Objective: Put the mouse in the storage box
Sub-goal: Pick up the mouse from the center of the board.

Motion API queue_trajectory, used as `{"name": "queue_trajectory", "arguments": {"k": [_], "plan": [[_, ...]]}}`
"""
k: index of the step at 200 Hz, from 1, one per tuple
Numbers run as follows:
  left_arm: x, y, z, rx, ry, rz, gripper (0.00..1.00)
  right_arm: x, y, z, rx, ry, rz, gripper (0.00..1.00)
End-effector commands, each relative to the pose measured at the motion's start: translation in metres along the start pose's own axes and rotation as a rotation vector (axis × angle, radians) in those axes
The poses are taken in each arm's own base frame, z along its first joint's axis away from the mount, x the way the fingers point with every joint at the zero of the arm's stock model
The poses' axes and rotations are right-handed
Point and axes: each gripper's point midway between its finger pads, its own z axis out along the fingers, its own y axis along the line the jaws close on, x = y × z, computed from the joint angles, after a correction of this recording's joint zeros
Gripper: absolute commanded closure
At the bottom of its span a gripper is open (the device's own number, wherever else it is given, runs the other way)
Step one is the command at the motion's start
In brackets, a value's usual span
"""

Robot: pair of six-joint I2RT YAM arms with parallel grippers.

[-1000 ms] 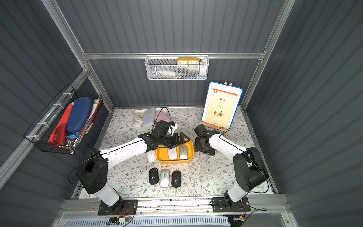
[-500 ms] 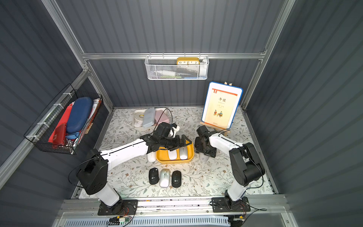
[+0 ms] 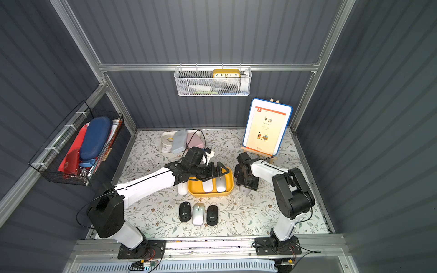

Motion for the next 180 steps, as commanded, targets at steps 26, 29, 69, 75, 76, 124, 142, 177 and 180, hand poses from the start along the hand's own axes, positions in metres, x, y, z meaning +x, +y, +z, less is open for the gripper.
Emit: {"name": "queue_trajectory", "arguments": {"k": [26,29,69,75,76,124,142,177,180], "plan": [[0.004,0.001,-0.013,-0.029,-0.007,0.031,0.01,0.005,-0.007,-0.029,0.049,-0.087,-0.044,0.38],[0.003,0.001,-0.014,-0.030,-0.010,0.032,0.01,0.005,-0.007,-0.033,0.049,-0.095,-0.047,0.38],[-0.005,0.000,-0.027,-0.075,-0.050,0.051,0.01,0.001,0.005,-0.079,0.031,-0.192,-0.112,0.38],[-0.009,0.002,-0.033,-0.096,-0.074,0.057,0.01,0.001,0.009,-0.086,0.020,-0.206,-0.125,0.38],[-0.010,0.002,-0.034,-0.100,-0.078,0.056,0.01,0.000,0.010,-0.087,0.018,-0.209,-0.127,0.38],[-0.039,0.044,-0.097,-0.079,-0.204,-0.069,0.02,-0.001,0.089,-0.116,-0.173,-0.246,-0.310,0.38],[-0.039,0.055,-0.109,-0.121,-0.228,-0.088,0.01,-0.001,0.111,-0.110,-0.154,-0.232,-0.376,0.38],[-0.033,0.057,-0.113,-0.128,-0.226,-0.089,0.01,0.001,0.137,-0.083,-0.130,-0.188,-0.434,0.38],[-0.033,0.057,-0.113,-0.128,-0.228,-0.090,0.01,0.000,0.138,-0.081,-0.127,-0.186,-0.434,0.38]]}}
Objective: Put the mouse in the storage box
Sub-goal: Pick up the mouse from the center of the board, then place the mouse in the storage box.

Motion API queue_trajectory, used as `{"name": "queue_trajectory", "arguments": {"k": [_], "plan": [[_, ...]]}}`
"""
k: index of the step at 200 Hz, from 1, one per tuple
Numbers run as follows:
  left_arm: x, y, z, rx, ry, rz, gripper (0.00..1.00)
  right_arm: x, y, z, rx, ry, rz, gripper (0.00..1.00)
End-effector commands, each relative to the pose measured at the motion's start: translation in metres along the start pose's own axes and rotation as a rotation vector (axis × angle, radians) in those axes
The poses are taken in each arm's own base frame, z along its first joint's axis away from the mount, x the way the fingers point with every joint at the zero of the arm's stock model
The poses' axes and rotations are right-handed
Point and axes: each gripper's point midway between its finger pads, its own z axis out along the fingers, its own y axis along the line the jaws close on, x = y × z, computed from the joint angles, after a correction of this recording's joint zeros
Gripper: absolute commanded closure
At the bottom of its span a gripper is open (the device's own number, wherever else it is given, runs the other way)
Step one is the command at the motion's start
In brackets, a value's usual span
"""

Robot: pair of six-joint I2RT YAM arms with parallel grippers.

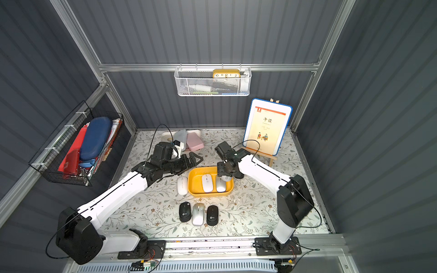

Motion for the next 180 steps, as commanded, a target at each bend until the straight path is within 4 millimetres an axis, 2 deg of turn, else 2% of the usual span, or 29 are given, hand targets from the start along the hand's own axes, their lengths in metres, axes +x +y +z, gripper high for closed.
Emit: {"name": "queue_trajectory", "arguments": {"k": [1,32,90,146,180], "plan": [[0.013,0.003,-0.005,-0.008,0.032,0.002,0.01,0.005,0.005,0.017,0.015,0.046,-0.047,0.38],[0.015,0.005,-0.005,-0.010,0.032,0.001,0.01,0.010,0.009,0.038,0.023,0.087,-0.066,0.38],[0.015,0.004,-0.004,-0.002,0.035,0.006,0.01,0.020,0.011,0.065,0.039,0.146,-0.075,0.37],[0.017,0.002,-0.006,0.019,0.030,0.019,0.01,0.027,0.002,0.072,0.087,0.172,-0.053,0.30],[0.017,0.002,-0.004,0.025,0.034,0.019,0.01,0.028,0.000,0.065,0.100,0.185,-0.062,0.22]]}}
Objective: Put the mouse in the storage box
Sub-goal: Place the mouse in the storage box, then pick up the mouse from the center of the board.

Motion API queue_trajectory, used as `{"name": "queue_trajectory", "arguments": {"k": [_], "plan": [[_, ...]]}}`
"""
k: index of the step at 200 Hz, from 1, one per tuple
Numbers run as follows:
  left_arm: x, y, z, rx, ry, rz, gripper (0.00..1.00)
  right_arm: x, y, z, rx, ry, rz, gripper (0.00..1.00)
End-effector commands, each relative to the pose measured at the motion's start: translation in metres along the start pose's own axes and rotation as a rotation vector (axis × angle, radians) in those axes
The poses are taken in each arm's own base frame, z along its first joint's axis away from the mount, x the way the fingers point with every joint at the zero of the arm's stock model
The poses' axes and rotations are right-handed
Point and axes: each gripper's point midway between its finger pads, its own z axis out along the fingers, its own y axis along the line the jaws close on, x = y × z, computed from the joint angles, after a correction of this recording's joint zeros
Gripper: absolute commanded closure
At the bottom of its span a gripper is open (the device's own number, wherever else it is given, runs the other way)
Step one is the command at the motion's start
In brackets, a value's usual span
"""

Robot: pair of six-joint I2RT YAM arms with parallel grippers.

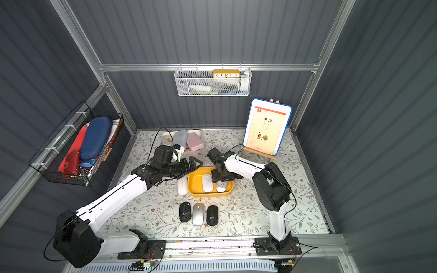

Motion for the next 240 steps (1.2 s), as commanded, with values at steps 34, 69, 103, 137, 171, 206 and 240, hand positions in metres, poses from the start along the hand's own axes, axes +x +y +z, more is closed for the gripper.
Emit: {"name": "queue_trajectory", "arguments": {"k": [34,69,103,137,171,206,240], "plan": [[0.003,-0.007,0.000,0.042,0.013,0.032,0.01,-0.001,-0.009,-0.023,0.045,-0.032,-0.002,0.18],[0.004,-0.008,0.002,0.048,0.023,0.040,0.01,-0.005,-0.005,-0.048,0.028,-0.110,-0.005,0.16],[0.001,-0.011,0.000,0.048,0.018,0.045,0.01,0.002,0.001,-0.074,0.061,-0.148,-0.052,0.16],[0.006,-0.006,-0.009,0.023,0.015,0.012,0.01,0.052,0.020,-0.080,0.045,-0.079,-0.074,0.18],[0.059,0.025,-0.014,0.003,0.136,-0.119,0.01,0.113,0.032,-0.085,-0.026,-0.036,-0.013,0.19],[0.087,0.043,-0.049,-0.020,0.080,-0.231,0.02,0.150,0.026,-0.077,-0.034,0.005,0.002,0.18],[0.088,0.043,-0.072,-0.026,0.013,-0.270,0.02,0.167,0.050,-0.059,-0.029,0.062,-0.058,0.16]]}}
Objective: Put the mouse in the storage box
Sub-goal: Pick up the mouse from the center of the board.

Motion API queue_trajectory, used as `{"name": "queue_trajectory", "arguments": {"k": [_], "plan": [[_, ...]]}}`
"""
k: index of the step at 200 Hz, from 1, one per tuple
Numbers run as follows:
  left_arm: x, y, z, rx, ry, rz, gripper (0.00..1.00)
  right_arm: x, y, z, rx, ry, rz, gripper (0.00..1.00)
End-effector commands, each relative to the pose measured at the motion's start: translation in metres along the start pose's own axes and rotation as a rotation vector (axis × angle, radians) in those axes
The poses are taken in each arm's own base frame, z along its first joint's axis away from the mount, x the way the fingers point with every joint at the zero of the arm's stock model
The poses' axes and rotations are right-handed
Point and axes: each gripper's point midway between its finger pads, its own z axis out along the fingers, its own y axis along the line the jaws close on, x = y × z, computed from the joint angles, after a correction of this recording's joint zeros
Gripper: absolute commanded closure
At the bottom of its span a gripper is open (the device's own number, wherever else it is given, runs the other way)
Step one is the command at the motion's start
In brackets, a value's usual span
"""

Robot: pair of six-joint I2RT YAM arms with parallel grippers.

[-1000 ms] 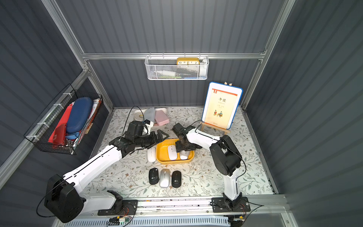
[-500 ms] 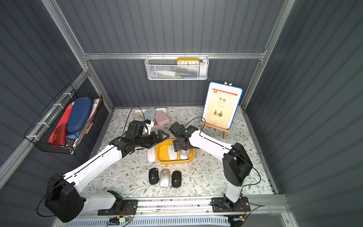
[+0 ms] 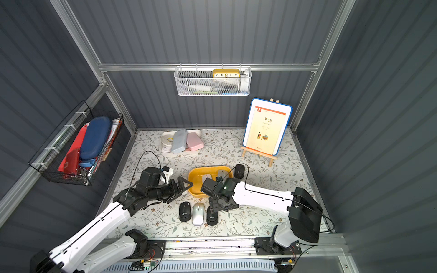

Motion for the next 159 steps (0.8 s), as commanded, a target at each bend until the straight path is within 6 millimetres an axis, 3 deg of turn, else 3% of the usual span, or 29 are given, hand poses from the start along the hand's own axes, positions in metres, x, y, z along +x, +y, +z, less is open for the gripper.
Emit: {"name": "queue_trajectory", "arguments": {"k": [1,32,90,159], "plan": [[0.002,0.006,-0.012,-0.031,-0.030,-0.071,0.02,0.008,0.019,0.012,-0.003,0.036,0.000,0.16],[-0.002,0.002,-0.021,-0.045,-0.055,-0.063,0.02,0.013,0.031,0.030,0.002,0.063,-0.007,0.15],[0.000,0.005,-0.019,-0.059,-0.040,-0.049,0.02,0.017,0.054,0.040,-0.096,0.098,0.007,0.14],[-0.004,0.000,-0.022,-0.046,-0.062,-0.027,0.01,0.023,0.032,0.048,0.006,0.107,0.065,0.16]]}}
